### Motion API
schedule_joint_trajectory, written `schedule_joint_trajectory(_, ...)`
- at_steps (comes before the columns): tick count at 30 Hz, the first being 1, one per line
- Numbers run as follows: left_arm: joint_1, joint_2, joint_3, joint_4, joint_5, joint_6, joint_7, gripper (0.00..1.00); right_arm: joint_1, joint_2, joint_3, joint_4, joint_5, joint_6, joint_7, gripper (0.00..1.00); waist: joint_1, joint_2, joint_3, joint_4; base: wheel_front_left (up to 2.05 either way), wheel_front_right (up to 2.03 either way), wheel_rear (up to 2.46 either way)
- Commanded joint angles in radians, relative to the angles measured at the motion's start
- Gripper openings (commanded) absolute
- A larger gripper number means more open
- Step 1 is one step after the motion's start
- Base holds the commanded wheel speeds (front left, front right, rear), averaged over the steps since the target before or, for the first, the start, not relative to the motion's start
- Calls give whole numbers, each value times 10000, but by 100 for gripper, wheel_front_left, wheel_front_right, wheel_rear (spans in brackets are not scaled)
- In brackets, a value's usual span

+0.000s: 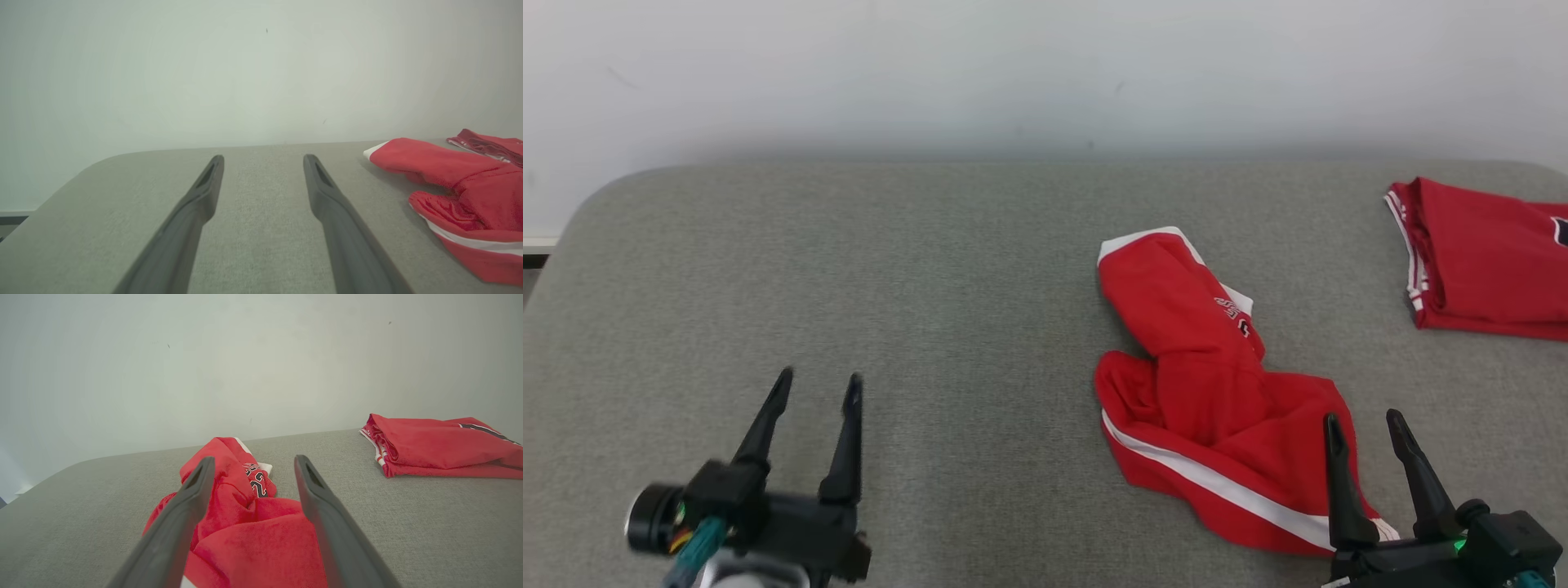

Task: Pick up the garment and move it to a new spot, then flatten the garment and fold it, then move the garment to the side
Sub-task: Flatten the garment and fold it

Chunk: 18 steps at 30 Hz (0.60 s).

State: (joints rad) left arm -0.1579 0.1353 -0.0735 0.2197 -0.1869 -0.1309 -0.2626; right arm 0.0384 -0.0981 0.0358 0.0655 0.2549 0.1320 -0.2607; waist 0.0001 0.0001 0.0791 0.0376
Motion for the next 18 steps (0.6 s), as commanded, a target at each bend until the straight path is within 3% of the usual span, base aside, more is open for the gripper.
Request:
schedule_joint_trajectory(1,-504,194,-368,135,-191,11,-29,100,-129,37,0,48,29,-31,-45,100,-1,-1,298,-353,0,0,0)
schedule_joint_trajectory(8,-2649,876,-2707,1166,-992,13,409,100,-444,125,-44,107,5,-31,-50,100,-1,-1,815,-1053,0,0,0)
schedule_joint_trajectory(18,-4710,1206,-5478,2932,-2341,14,1320,100,-835,269,-46,182,25,-31,-50,100,-1,-1,1443,-2048,0,0,0)
